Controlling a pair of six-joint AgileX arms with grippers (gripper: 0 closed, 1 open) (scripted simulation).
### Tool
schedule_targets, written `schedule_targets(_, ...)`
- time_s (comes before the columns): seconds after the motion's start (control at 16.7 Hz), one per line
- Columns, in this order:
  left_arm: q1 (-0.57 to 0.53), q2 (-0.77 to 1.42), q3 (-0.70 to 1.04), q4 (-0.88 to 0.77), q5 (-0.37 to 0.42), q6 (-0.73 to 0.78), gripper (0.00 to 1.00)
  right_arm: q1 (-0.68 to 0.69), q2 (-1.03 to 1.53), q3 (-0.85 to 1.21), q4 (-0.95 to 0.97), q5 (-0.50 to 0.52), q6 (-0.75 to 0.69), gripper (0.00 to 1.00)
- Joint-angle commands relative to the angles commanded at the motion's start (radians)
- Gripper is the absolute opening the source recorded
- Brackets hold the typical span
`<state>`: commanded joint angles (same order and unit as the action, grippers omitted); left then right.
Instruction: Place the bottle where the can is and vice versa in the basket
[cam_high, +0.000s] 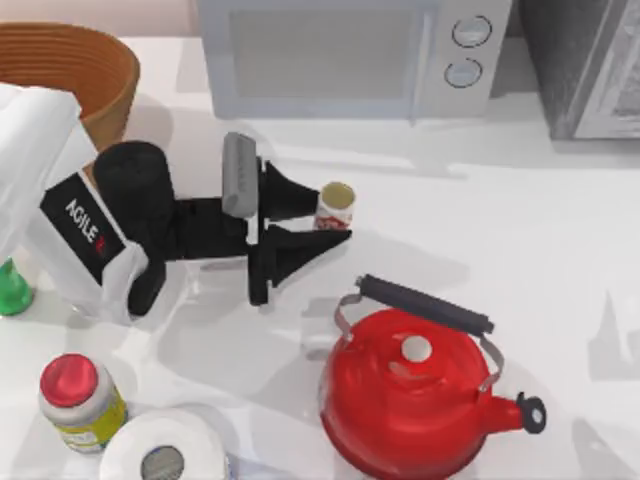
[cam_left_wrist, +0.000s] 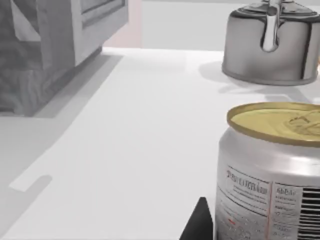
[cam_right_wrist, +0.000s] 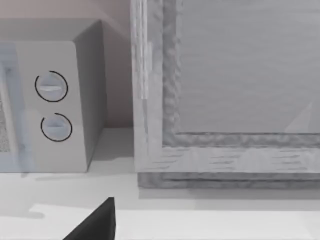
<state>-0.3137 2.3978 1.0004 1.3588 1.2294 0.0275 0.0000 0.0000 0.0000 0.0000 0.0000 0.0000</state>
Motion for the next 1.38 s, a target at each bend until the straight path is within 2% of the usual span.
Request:
schedule_targets(0.18,-0.015,0.093,0.040,0.061,0.052,0.004,0.00,0.000,0.000,0.000,0.000,0.000,0.000,1.00)
schedule_targets(0.54,-0.018,0.104,0.044,0.068,0.058,0.005,0.00,0.000,0.000,0.000,0.000,0.000,0.000,1.00)
schedule_targets(1.32,-0.018,0.104,0.044,0.068,0.058,0.005,0.98,0.000,0.000,0.000,0.000,0.000,0.000,1.00)
schedule_targets(1.38,-0.018,0.104,0.044,0.068,0.058,0.005,1.00,0.000,0.000,0.000,0.000,0.000,0.000,1.00)
